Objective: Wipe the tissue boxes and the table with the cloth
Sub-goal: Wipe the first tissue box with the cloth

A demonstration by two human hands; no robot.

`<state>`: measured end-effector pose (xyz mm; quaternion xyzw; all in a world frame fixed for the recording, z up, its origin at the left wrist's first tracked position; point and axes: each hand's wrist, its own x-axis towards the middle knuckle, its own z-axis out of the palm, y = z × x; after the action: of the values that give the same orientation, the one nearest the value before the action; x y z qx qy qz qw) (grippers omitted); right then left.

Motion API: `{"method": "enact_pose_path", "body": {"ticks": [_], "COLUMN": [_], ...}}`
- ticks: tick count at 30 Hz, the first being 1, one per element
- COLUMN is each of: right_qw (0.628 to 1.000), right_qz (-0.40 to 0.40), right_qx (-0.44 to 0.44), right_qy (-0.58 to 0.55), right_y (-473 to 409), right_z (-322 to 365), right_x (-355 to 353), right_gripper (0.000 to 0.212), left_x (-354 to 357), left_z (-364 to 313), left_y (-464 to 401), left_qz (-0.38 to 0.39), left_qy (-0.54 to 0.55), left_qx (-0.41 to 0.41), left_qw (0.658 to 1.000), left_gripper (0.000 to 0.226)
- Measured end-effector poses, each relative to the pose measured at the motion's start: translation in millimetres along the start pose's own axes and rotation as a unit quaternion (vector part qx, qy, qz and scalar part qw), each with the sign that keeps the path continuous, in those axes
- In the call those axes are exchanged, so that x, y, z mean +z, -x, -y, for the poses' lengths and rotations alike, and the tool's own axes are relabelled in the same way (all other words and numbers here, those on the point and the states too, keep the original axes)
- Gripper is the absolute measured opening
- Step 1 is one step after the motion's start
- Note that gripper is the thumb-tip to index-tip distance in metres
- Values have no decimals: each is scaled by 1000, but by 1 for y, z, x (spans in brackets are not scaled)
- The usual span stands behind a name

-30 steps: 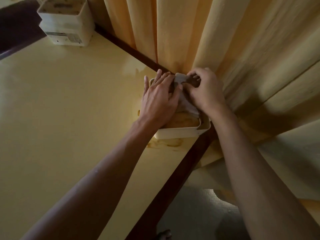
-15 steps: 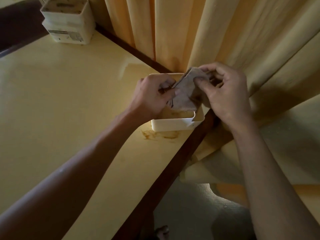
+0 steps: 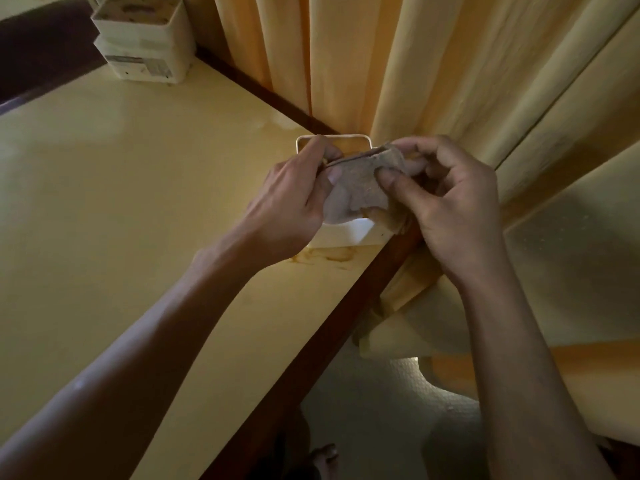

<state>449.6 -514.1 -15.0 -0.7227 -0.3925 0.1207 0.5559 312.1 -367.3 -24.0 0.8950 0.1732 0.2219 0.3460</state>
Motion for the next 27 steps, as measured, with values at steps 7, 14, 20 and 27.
{"method": "enact_pose_path", "body": {"ticks": [7, 14, 20, 27], "right_qw": [994, 991, 983, 988], "right_qz": [52, 73, 60, -11], "right_qx": [78, 113, 169, 154], "right_qy": [-53, -23, -33, -2], "right_y": [24, 51, 75, 61], "right_z": [-28, -49, -47, -43], "right_x": [11, 18, 23, 28], "right_gripper": [19, 15, 20, 18], "left_x": [9, 11, 4, 6], "left_z": [20, 34, 34, 37], "left_y": [37, 57, 62, 48], "left_qz": [53, 121, 162, 97], "left_qy": [12, -9, -33, -34], "left_qx": [-28, -52, -41, -45], "left_qw": [998, 991, 985, 994], "left_gripper": [10, 28, 22, 19]}}
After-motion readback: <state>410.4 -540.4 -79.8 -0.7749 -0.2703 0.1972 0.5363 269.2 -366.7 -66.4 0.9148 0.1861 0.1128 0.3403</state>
